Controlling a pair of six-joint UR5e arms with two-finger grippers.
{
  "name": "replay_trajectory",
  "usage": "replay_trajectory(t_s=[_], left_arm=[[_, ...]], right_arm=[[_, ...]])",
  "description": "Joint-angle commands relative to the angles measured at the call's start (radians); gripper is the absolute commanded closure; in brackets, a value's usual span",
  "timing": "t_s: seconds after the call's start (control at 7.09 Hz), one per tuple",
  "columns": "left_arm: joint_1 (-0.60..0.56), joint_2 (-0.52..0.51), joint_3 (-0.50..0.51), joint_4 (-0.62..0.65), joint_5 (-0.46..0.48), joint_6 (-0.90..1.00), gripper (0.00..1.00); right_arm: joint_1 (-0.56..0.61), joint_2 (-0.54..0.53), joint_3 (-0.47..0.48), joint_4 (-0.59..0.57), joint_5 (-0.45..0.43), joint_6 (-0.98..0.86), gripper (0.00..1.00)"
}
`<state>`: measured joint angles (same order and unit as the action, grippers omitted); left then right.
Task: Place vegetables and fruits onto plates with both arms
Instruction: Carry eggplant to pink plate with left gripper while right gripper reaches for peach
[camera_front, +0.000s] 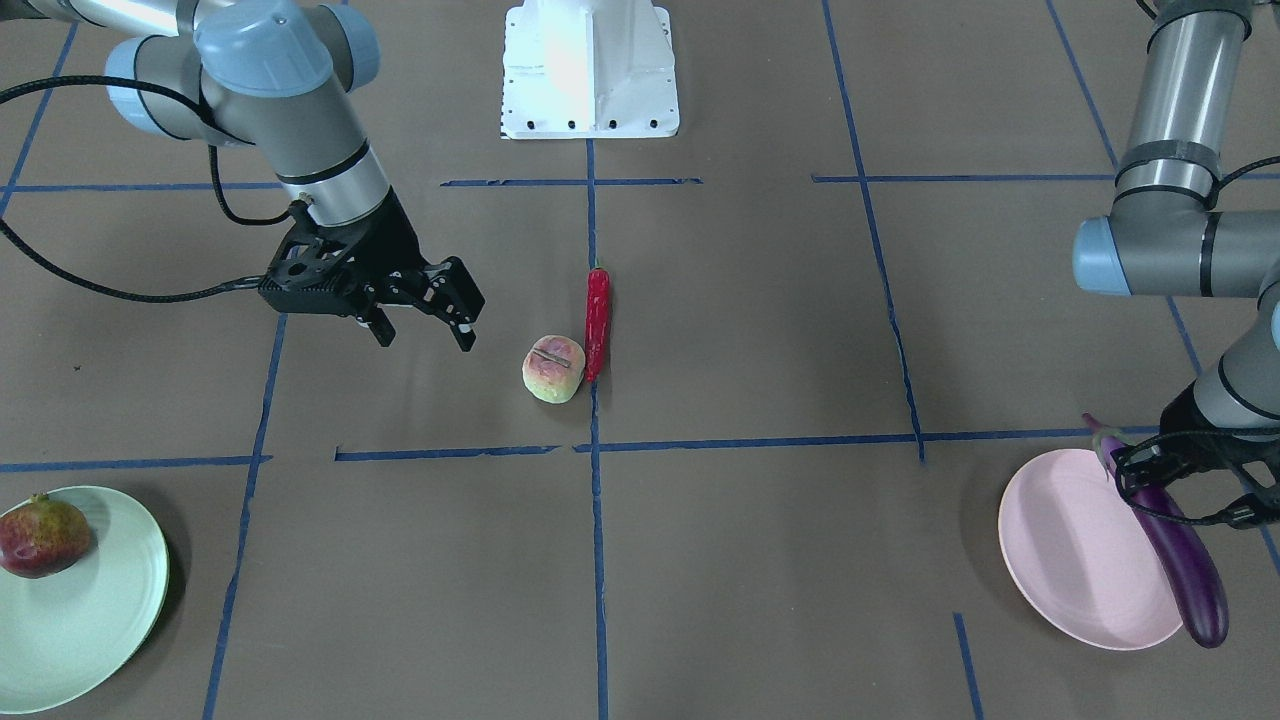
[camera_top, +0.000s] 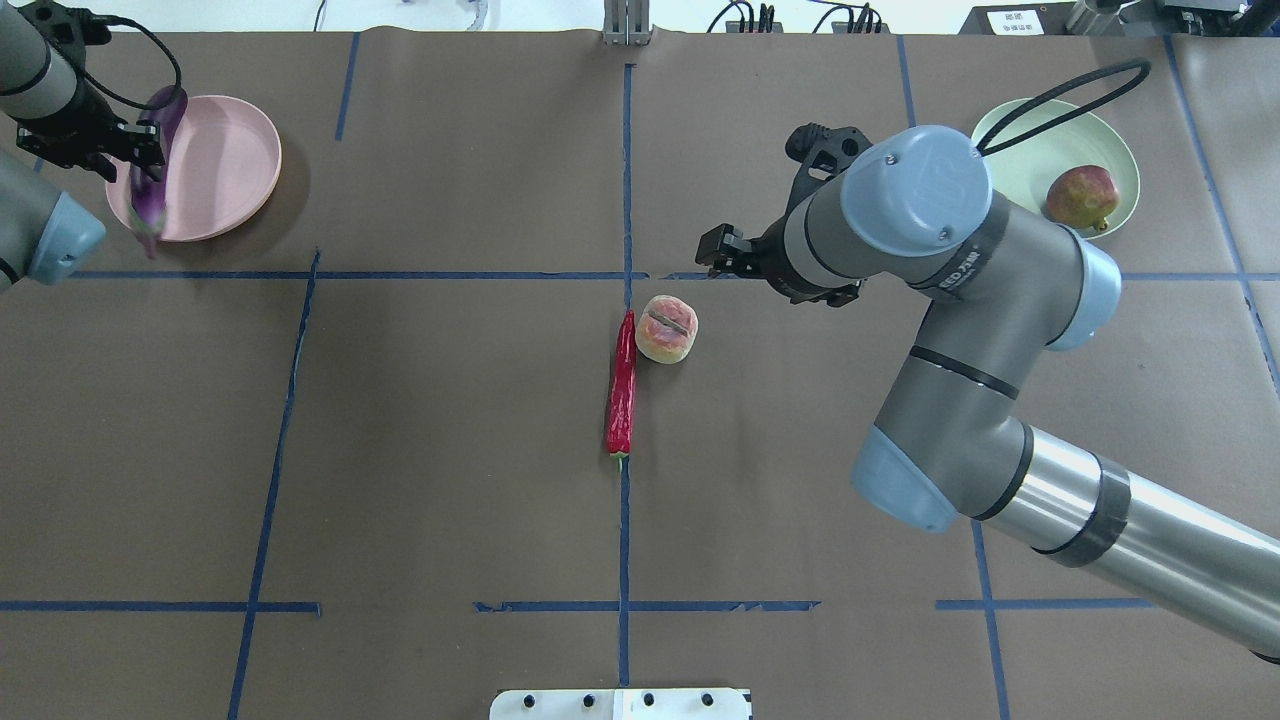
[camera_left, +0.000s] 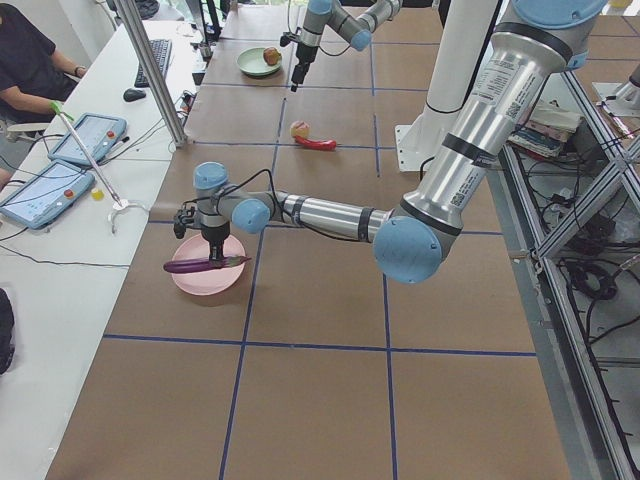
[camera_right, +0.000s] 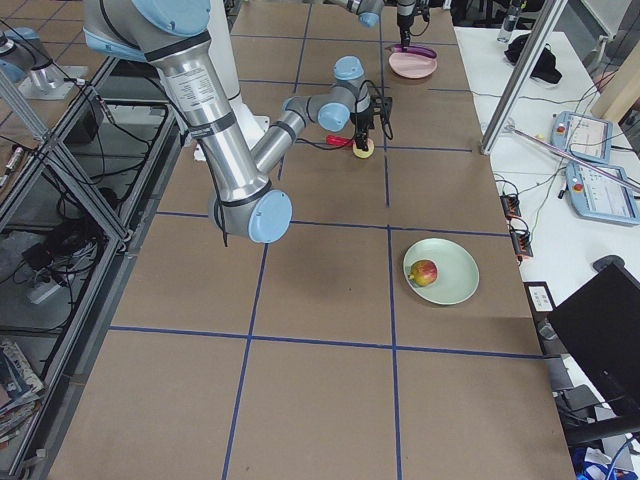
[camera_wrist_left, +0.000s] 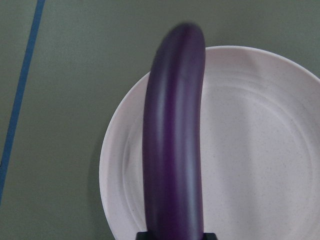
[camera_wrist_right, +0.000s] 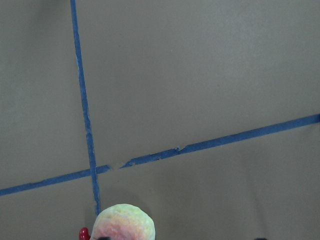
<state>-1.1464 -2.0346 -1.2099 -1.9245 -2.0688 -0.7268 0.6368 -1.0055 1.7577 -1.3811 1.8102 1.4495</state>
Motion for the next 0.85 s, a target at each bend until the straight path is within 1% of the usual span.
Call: replay_trajectory(t_s=[0.0, 0.14, 0.28, 0.42, 0.56, 0.71], left_arm=[[0.004, -0.006, -0.002, -0.030, -0.001, 0.000, 0.14], [0.004, -0.004, -0.010, -0.036, -0.004, -0.003, 0.00], [0.004, -0.004, -0.017, -0.036, -0.007, -0.009, 0.00], [0.004, -0.001, -0.020, -0.036, -0.017, -0.009, 0.00], [0.004, -0.003, -0.022, -0.036, -0.017, -0.011, 0.00], [0.004, -0.004, -0.022, -0.036, -0.017, -0.011, 0.00]], right_arm=[[-0.034, 0.074, -0.113, -0.018, -0.006, 0.095, 0.00], [-0.045, 0.097, -0.148, -0.016, -0.012, 0.141, 0.00], [-0.055, 0.163, -0.225, -0.019, -0.020, 0.323, 0.00], [-0.093, 0.183, -0.244, -0.021, -0.084, 0.383, 0.00], [-0.107, 0.186, -0.244, -0.024, -0.109, 0.376, 0.00], [-0.108, 0.180, -0.233, -0.030, -0.101, 0.364, 0.00]])
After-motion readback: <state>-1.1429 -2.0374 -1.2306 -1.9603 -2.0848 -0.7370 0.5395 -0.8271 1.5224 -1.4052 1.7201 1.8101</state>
